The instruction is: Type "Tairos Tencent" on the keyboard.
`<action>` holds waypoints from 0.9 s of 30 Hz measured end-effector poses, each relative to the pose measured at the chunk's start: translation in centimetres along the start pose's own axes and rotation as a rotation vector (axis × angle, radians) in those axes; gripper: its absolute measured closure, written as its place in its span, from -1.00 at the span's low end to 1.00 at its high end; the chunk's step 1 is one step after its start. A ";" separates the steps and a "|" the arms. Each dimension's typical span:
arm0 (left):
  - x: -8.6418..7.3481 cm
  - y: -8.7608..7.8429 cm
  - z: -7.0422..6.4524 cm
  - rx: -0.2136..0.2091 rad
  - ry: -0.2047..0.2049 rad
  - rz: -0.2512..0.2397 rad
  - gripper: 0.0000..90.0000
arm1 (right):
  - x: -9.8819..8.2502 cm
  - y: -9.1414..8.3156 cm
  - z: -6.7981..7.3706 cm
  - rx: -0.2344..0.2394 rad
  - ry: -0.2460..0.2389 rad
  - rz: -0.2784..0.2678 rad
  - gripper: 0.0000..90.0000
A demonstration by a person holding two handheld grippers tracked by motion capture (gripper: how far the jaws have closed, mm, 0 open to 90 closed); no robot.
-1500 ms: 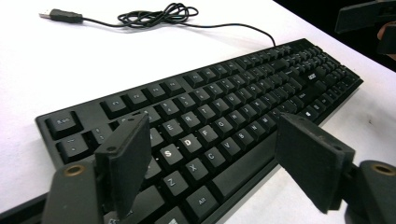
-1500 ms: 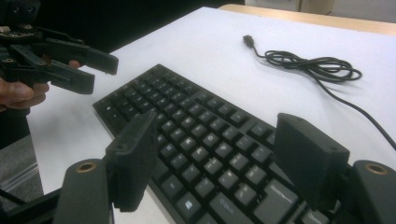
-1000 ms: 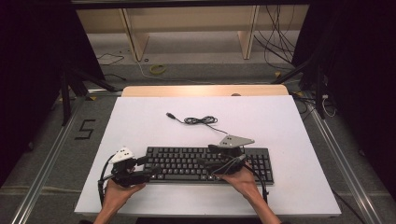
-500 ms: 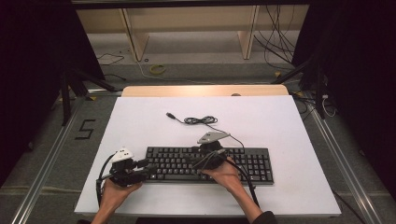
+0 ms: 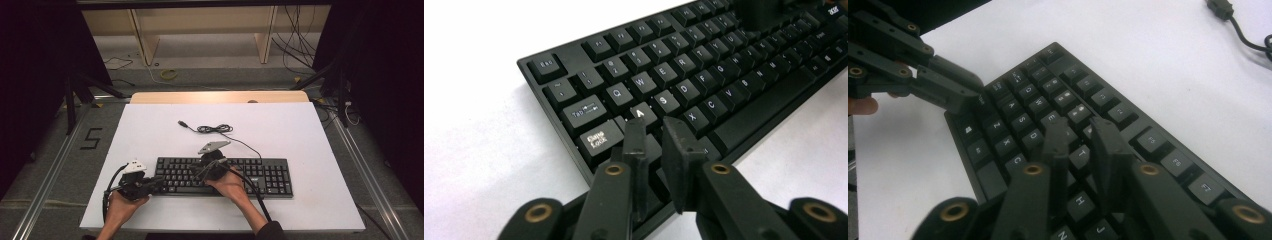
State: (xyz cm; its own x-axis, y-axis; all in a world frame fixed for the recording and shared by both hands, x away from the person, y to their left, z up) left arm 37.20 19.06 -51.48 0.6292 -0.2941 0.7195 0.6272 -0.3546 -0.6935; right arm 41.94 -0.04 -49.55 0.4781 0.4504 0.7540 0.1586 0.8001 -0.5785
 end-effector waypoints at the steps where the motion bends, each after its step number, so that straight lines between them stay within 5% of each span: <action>1: 0.0 0.0 0.0 0.000 0.000 0.005 0.84 | 0.0 0.1 -0.1 -0.001 -0.001 0.004 0.84; 10: -0.3 0.2 0.0 -0.005 0.017 0.039 0.97 | 0.1 1.1 -0.4 -0.014 0.008 0.035 0.99; 27: -0.4 0.4 0.4 0.004 0.004 0.053 0.98 | -0.3 2.3 -0.9 -0.021 0.018 0.070 1.00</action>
State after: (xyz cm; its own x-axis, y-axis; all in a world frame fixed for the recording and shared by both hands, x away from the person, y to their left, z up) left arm 37.37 19.35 -52.06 0.6599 -0.3160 0.6816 0.5944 -0.3353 -0.7309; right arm 42.92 1.34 -51.38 0.5044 0.4972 0.7059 0.1421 0.7586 -0.6359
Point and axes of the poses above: each handheld gripper's, and its own axes: y roughly forward along the jaws, x roughly out of its top, z roughly to its left, the point moved 6 cm from there along y, roughly forward along the jaws, and after that the axes turned 13 degrees about x, right-handed, at the moved point
